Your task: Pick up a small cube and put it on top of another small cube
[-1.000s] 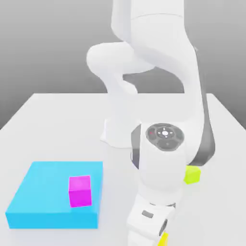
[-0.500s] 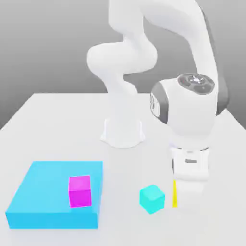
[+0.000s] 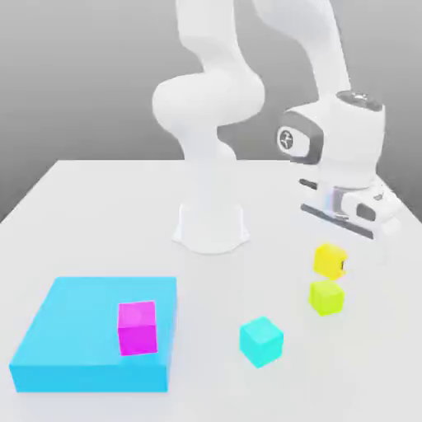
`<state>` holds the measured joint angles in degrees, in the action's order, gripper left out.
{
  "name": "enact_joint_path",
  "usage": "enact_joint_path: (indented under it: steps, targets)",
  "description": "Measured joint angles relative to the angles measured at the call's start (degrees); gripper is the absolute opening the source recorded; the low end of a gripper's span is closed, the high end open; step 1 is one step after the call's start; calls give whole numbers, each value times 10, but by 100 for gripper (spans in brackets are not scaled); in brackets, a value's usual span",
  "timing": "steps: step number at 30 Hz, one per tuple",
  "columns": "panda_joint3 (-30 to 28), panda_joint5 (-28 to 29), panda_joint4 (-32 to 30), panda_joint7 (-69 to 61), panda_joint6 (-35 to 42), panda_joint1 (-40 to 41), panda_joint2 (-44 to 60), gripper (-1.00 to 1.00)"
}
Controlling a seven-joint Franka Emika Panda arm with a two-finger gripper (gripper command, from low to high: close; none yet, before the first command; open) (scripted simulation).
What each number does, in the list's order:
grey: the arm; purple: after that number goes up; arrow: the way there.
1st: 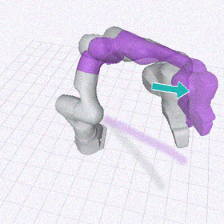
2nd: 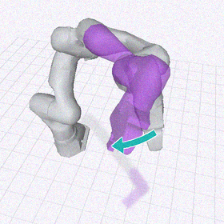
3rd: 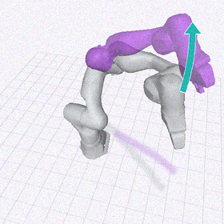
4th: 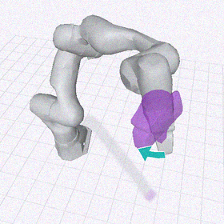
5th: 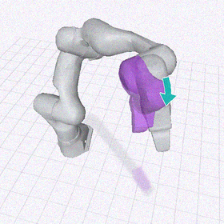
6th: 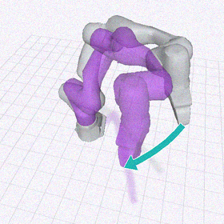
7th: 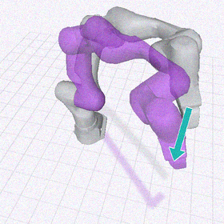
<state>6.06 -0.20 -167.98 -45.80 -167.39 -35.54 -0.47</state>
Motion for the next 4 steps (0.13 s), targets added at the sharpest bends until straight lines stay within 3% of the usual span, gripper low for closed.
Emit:
enact_joint_path:
  steps: [1, 2, 4]
  targets:
    - [-5, 12, 1, 8, -19, -2, 21, -100]
    - [-8, 17, 2, 12, -29, -2, 31, 100]
    - [-8, 17, 2, 12, -29, -2, 31, 100]
